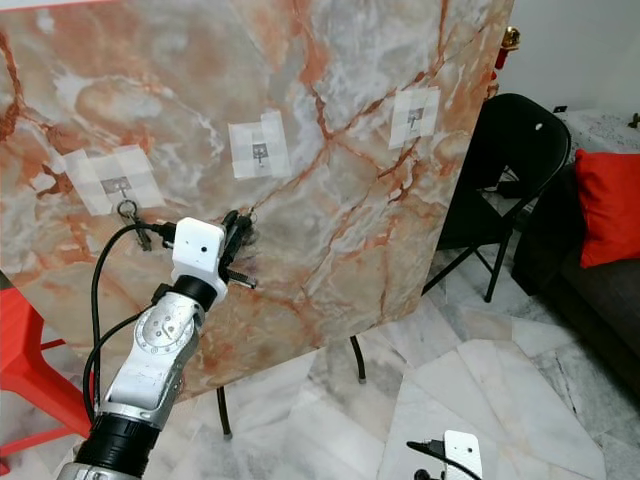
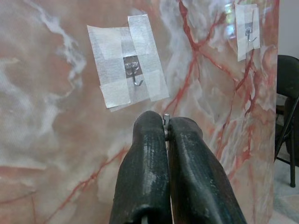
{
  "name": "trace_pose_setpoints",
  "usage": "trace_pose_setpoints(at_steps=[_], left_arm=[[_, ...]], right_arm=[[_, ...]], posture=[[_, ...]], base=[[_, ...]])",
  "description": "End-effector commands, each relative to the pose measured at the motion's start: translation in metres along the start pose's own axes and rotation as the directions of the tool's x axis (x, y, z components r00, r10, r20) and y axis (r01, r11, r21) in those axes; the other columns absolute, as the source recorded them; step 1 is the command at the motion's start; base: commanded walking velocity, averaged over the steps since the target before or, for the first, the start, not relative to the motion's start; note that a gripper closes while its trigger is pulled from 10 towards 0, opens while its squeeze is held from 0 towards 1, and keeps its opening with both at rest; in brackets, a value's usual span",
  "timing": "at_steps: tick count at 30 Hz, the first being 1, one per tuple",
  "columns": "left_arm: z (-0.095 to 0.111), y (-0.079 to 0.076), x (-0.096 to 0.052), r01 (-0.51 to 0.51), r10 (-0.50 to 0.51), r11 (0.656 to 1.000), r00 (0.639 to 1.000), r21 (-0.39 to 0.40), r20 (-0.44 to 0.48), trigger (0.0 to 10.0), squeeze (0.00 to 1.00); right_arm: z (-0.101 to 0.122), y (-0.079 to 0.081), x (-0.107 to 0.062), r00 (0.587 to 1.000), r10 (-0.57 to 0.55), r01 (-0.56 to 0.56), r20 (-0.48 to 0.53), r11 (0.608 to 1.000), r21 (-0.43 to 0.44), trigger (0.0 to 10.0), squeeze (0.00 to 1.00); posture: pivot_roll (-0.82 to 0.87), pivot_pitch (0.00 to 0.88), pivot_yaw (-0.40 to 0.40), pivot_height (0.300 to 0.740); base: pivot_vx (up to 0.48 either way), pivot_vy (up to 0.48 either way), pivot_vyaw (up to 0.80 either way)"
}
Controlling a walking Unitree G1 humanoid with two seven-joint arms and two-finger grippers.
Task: Hang keys on a hook
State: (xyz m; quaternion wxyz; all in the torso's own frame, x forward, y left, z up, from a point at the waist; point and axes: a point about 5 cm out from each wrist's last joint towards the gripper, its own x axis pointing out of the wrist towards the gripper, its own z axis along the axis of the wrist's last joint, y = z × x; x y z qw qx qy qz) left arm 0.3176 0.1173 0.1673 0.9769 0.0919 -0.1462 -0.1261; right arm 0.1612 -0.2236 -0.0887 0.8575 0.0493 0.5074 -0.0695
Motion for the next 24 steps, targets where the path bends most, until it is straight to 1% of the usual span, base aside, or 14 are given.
trace_pose_setpoints(at_steps=[1, 15, 20, 24], left_arm=[[0.0049, -0.0008, 0.0019, 0.006, -0.006, 1.0, 0.999, -0.012, 0.032, 10.0, 0.0], [0.0062, -0.002, 0.0018, 0.017, -0.016, 1.0, 0.999, -0.016, 0.039, 10.0, 0.0], [0.009, -0.0025, 0.0015, 0.022, -0.02, 0.999, 0.998, -0.035, 0.064, 10.0, 0.0], [0.0105, -0.003, 0.0015, 0.028, -0.025, 0.999, 0.997, -0.036, 0.071, 10.0, 0.0]], right_arm=[[0.0011, -0.0028, -0.0003, 1.0, -0.01, 0.01, 0.0, 1.0, 0.001, 10.0, 0.0], [0.0009, -0.0024, -0.0002, 1.0, -0.008, 0.008, 0.0, 1.0, 0.004, 10.0, 0.0], [0.0007, -0.0022, -0.0002, 1.0, -0.007, 0.007, -0.001, 1.0, 0.004, 10.0, 0.0], [0.0009, -0.002, -0.0002, 1.0, -0.007, 0.007, 0.0, 1.0, 0.004, 10.0, 0.0]], posture=[[0.08, 0.0, -0.058, 0.74], [0.08, 0.0, -0.056, 0.74], [0.08, 0.0, -0.055, 0.74], [0.08, 0.0, -0.055, 0.74]], base=[[0.27, 0.0, 0.0], [0.295, 0.0, 0.0], [0.283, 0.0, 0.0], [0.0, 0.0, 0.0]])
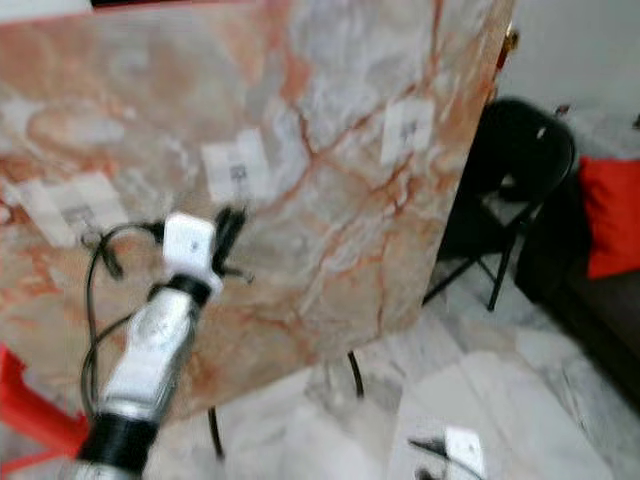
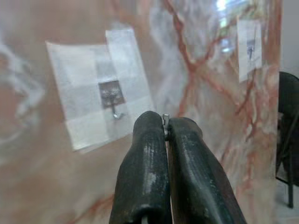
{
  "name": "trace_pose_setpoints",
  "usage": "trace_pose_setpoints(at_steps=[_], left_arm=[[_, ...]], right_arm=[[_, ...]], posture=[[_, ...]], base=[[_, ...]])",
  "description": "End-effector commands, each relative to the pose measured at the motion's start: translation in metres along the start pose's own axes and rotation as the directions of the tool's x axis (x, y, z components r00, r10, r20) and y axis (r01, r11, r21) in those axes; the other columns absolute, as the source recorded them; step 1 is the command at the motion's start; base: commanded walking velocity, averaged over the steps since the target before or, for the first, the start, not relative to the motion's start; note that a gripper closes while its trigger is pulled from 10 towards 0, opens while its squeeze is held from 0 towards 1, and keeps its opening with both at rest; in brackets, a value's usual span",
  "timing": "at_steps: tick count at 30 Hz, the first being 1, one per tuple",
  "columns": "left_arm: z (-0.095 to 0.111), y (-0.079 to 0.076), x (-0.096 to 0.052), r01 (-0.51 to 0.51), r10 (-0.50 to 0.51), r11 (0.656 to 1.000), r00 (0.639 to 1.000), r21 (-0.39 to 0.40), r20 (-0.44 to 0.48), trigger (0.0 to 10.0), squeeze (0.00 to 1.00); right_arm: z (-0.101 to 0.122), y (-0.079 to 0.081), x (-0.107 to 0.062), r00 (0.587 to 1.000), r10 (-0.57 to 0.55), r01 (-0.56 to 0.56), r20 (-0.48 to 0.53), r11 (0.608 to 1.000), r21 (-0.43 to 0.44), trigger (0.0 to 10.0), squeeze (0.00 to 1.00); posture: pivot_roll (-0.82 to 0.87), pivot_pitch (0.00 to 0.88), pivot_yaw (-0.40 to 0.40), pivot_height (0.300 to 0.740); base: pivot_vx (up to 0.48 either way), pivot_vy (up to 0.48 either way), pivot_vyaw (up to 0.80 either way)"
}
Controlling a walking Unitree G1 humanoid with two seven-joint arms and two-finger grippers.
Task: Hang keys on a hook
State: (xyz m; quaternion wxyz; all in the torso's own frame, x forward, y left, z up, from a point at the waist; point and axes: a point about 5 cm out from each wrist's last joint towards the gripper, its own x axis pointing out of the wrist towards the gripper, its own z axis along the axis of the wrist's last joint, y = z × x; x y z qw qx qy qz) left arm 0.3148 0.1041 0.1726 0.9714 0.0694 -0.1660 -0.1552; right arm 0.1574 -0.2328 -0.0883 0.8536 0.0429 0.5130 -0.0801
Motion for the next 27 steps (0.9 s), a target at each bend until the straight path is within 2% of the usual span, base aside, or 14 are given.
trace_pose_setpoints(at_steps=[1, 15, 22, 27], left_arm=[[0.004, 0.009, -0.001, -0.019, 0.019, 1.0, 1.0, 0.009, 0.02, 10.0, 0.0], [0.007, 0.01, 0.003, -0.001, 0.0, 1.0, 0.999, 0.02, 0.041, 10.0, 0.0], [0.008, 0.02, 0.024, 0.03, -0.031, 0.997, 0.999, 0.067, 0.021, 10.0, 0.0], [0.008, 0.02, 0.031, 0.026, -0.028, 0.997, 0.999, 0.067, 0.019, 10.0, 0.0]], right_arm=[[0.003, 0.008, 0.001, 1.0, 0.019, -0.019, 0.011, 1.0, 0.005, 10.0, 0.0], [0.003, 0.009, 0.001, 1.0, 0.02, -0.02, 0.011, 1.0, 0.007, 10.0, 0.0], [0.003, 0.009, 0.001, 1.0, 0.019, -0.02, 0.013, 1.0, 0.012, 10.0, 0.0], [0.003, 0.01, 0.001, 1.0, 0.019, -0.019, 0.014, 1.0, 0.016, 10.0, 0.0]], posture=[[0.08, 0.0, -0.055, 0.74], [0.08, 0.0, -0.051, 0.74], [0.07, 0.0, -0.045, 0.74], [0.06, 0.0, -0.039, 0.74]], base=[[0.0, 0.0, 0.0], [0.0, 0.0, 0.0], [0.0, 0.0, 0.0], [0.0, 0.0, 0.0]])
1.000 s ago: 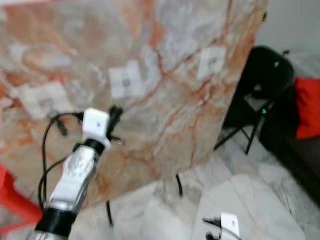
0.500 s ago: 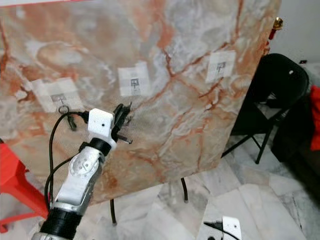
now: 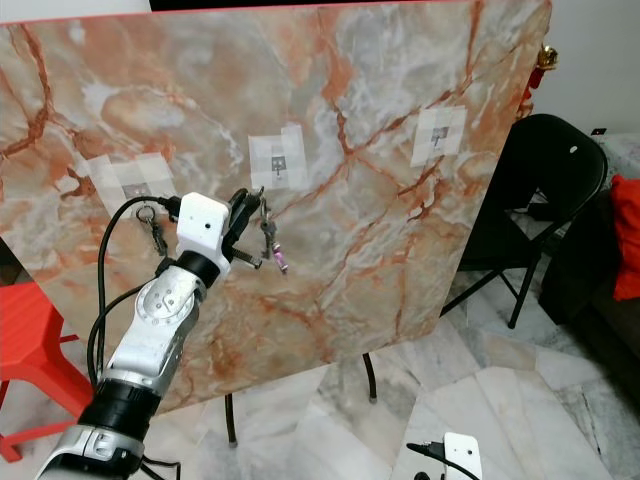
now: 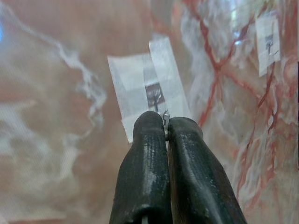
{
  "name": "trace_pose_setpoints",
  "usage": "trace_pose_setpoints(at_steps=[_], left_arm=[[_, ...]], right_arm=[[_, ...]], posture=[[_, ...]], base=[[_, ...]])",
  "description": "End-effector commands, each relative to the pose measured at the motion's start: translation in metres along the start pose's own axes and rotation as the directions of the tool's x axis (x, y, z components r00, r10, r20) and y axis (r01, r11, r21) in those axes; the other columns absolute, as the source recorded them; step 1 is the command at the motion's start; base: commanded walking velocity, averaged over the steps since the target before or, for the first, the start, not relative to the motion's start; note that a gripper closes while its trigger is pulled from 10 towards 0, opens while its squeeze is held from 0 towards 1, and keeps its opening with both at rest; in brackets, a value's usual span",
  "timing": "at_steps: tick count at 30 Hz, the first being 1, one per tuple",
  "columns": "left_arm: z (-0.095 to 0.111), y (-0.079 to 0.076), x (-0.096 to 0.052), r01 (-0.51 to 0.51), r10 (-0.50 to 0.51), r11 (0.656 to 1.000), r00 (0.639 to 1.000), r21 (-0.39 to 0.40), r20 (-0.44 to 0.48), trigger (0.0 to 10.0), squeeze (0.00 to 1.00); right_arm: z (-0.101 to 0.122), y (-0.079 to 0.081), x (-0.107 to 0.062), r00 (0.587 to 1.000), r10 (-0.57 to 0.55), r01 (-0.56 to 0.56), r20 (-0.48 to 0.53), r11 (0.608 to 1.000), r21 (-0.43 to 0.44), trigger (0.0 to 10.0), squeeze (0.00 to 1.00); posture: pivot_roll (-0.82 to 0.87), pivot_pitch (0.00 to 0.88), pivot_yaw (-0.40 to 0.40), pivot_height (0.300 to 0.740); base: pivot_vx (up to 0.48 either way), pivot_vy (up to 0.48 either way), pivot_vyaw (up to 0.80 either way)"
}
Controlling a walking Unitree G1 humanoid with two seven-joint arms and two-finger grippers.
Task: Hang keys on a hook
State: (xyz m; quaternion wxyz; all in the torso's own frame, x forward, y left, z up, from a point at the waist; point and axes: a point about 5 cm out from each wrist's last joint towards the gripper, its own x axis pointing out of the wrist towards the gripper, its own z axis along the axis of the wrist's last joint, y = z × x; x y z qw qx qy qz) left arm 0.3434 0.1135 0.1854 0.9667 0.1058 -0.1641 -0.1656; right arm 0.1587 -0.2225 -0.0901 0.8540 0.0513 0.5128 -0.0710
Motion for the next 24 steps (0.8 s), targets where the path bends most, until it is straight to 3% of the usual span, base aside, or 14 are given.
trace_pose_setpoints(at_steps=[1, 4, 16, 24], left_arm=[[0.006, 0.001, 0.004, -0.011, 0.011, 1.0, 0.999, -0.008, 0.031, 10.0, 0.0], [-0.002, 0.001, -0.002, -0.029, 0.029, 0.999, 0.999, -0.044, 0.015, 10.0, 0.0], [-0.015, -0.002, -0.024, -0.043, 0.043, 0.997, 0.999, -0.065, -0.007, 10.0, 0.0], [-0.021, -0.002, -0.049, -0.051, 0.05, 0.996, 0.999, -0.072, -0.015, 10.0, 0.0]], right_arm=[[0.004, -0.001, 0.0, 1.0, -0.006, 0.005, 0.015, 1.0, 0.012, 10.0, 0.0], [0.003, -0.001, 0.0, 1.0, -0.008, 0.008, 0.015, 1.0, 0.019, 10.0, 0.0], [0.004, -0.002, 0.0, 1.0, -0.007, 0.007, 0.015, 1.0, 0.012, 10.0, 0.0], [0.004, -0.002, 0.0, 1.0, -0.012, 0.012, 0.017, 1.0, 0.018, 10.0, 0.0]], posture=[[0.06, 0.0, -0.039, 0.74], [0.06, 0.0, -0.035, 0.74], [0.07, 0.0, -0.045, 0.74], [0.07, 0.0, -0.045, 0.74]], base=[[0.0, 0.0, 0.0], [0.0, 0.0, 0.0], [0.0, 0.0, 0.0], [0.0, 0.0, 0.0]])
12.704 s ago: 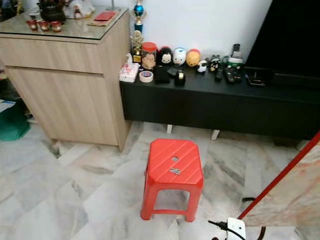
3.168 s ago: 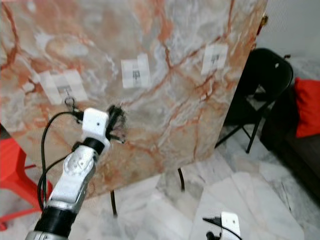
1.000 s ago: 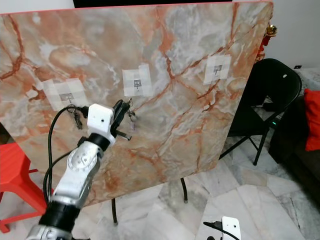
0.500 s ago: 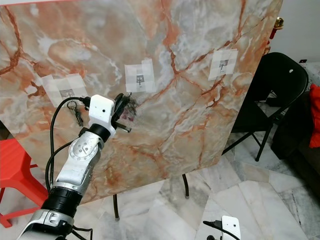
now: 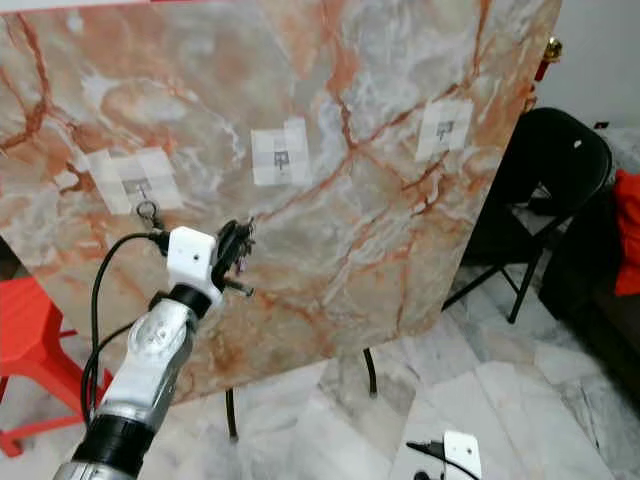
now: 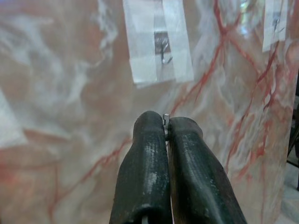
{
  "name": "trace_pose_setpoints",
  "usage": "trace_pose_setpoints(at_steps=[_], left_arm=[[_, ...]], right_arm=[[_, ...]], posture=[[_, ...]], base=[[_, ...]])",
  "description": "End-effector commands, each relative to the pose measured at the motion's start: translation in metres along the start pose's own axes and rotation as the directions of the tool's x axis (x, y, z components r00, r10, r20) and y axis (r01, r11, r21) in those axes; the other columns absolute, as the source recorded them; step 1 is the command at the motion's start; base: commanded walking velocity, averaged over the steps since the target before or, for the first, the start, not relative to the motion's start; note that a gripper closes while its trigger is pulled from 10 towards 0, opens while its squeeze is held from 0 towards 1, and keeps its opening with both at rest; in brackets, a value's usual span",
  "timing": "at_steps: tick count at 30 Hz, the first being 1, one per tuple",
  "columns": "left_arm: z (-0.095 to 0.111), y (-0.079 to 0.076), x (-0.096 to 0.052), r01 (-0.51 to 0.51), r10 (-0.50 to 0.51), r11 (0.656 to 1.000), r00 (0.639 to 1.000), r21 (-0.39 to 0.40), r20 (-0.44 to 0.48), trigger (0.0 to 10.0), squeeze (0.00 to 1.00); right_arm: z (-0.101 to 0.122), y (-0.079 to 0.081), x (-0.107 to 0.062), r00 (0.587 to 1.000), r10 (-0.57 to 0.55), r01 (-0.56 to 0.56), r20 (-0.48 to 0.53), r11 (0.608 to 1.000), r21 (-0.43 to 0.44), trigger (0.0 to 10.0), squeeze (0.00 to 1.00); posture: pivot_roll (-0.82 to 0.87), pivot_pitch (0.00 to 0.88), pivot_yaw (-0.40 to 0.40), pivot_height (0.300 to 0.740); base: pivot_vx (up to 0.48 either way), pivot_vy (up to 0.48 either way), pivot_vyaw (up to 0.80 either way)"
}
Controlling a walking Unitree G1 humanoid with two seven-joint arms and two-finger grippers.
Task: Hang keys on a hook
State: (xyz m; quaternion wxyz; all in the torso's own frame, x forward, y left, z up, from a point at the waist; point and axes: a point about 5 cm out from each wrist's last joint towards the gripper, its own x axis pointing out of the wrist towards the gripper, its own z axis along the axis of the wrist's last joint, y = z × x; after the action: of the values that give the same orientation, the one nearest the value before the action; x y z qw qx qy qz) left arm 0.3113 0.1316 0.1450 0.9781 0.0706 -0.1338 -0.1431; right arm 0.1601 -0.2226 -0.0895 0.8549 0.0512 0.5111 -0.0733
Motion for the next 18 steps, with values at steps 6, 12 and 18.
trace_pose_setpoints(at_steps=[6, 12, 18], left_arm=[[0.0, 0.004, -0.028, -0.008, 0.008, 1.0, 1.0, 0.019, -0.009, 10.0, 0.0], [-0.006, 0.002, -0.034, 0.021, -0.017, 0.998, 0.998, 0.066, -0.056, 10.0, 0.0], [-0.005, 0.0, -0.036, 0.029, -0.026, 0.998, 0.998, 0.06, -0.059, 10.0, 0.0]], right_arm=[[0.003, -0.003, 0.0, 1.0, -0.008, 0.008, 0.011, 1.0, 0.008, 10.0, 0.0], [0.003, -0.004, 0.0, 1.0, -0.008, 0.008, 0.011, 1.0, 0.002, 10.0, 0.0], [0.003, -0.004, 0.0, 1.0, -0.009, 0.009, 0.009, 1.0, 0.001, 10.0, 0.0]], posture=[[0.08, 0.0, -0.051, 0.74], [0.08, 0.0, -0.053, 0.74], [0.08, 0.0, -0.053, 0.74]], base=[[0.0, 0.0, 0.0], [0.0, 0.0, 0.0], [0.216, 0.0, 0.0]])
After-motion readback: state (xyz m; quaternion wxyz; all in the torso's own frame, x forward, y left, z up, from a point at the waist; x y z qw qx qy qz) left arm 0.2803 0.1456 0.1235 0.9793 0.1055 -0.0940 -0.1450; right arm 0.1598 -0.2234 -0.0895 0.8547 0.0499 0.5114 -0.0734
